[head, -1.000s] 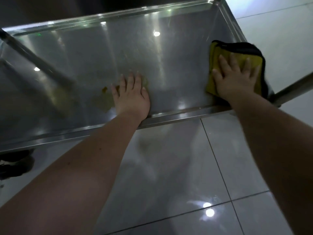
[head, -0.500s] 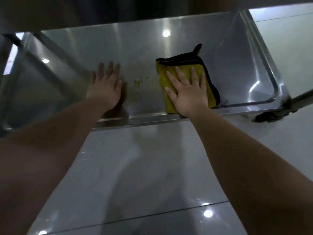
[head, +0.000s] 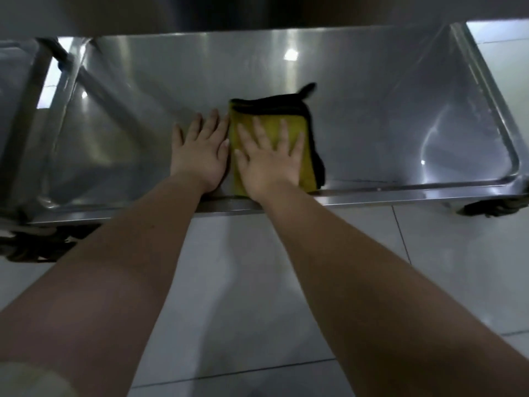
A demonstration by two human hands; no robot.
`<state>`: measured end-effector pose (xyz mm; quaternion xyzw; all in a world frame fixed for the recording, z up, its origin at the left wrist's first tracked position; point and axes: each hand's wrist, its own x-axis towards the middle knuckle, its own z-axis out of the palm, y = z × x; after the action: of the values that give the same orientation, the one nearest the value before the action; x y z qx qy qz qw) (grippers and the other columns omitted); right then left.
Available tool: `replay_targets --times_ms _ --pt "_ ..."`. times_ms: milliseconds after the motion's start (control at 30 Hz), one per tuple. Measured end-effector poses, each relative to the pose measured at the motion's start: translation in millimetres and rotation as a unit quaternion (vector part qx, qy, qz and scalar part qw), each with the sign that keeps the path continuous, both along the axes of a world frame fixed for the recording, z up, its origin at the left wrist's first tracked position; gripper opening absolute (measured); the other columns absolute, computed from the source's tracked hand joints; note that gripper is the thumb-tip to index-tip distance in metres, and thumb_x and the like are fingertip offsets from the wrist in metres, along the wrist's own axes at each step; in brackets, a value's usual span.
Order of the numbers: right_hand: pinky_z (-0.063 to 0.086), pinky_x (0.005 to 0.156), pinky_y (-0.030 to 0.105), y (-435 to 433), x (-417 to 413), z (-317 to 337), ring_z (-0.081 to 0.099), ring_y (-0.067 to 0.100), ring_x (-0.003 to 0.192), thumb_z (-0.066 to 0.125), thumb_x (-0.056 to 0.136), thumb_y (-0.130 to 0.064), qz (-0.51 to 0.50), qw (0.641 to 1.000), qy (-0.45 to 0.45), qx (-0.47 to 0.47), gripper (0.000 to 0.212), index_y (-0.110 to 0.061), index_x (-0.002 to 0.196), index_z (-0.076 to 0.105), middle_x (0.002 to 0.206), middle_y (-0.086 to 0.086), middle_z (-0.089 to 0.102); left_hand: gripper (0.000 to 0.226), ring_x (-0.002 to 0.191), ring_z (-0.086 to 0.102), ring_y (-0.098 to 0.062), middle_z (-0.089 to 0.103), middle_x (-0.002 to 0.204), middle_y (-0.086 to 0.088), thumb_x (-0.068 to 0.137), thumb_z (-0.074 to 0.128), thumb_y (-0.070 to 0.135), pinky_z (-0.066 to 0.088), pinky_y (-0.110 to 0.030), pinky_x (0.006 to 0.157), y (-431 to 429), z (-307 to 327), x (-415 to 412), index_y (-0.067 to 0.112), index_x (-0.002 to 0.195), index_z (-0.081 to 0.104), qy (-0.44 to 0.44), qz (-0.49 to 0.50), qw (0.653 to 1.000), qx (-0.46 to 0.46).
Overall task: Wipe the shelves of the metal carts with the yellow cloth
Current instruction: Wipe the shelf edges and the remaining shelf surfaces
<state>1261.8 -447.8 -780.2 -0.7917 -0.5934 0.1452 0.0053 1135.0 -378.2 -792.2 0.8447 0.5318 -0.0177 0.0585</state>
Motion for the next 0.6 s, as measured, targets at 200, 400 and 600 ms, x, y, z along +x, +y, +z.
replay_targets --times_ms 200,400,600 --pt "-0.007 0.117 0.056 -2 73 -5 -0.002 0.032 0.151 0.017 0.1 -0.059 0.019 0.998 -0.048 0.023 0.056 -0.048 0.152 0.002 0.164 -0.012 0.0 0.053 0.151 0.003 -0.022 0.006 0.164 0.008 0.104 0.02 0.039 -0.002 -0.051 0.12 0 -2 -2 0.034 0.156 0.009 -0.033 0.009 0.999 -0.002" --pt "-0.005 0.116 0.061 -51 172 -2 -0.008 0.036 0.149 0.014 0.099 -0.061 -0.253 0.966 -0.032 -0.033 0.059 -0.045 0.153 -0.003 0.164 -0.011 -0.008 0.054 0.151 0.003 -0.023 0.006 0.164 0.007 0.103 0.02 0.039 -0.003 -0.054 0.119 -3 -4 0 0.033 0.156 0.009 -0.034 0.008 0.999 0.007" --pt "-0.011 0.114 0.062 -9 10 -5 -0.013 0.037 0.148 0.012 0.1 -0.057 -0.068 0.997 -0.029 -0.003 0.058 -0.043 0.154 -0.006 0.163 -0.012 -0.013 0.055 0.151 0.003 -0.022 0.005 0.165 0.006 0.103 0.02 0.035 -0.001 -0.055 0.119 0 -4 -2 0.029 0.157 0.008 -0.026 0.001 1.0 0.008"
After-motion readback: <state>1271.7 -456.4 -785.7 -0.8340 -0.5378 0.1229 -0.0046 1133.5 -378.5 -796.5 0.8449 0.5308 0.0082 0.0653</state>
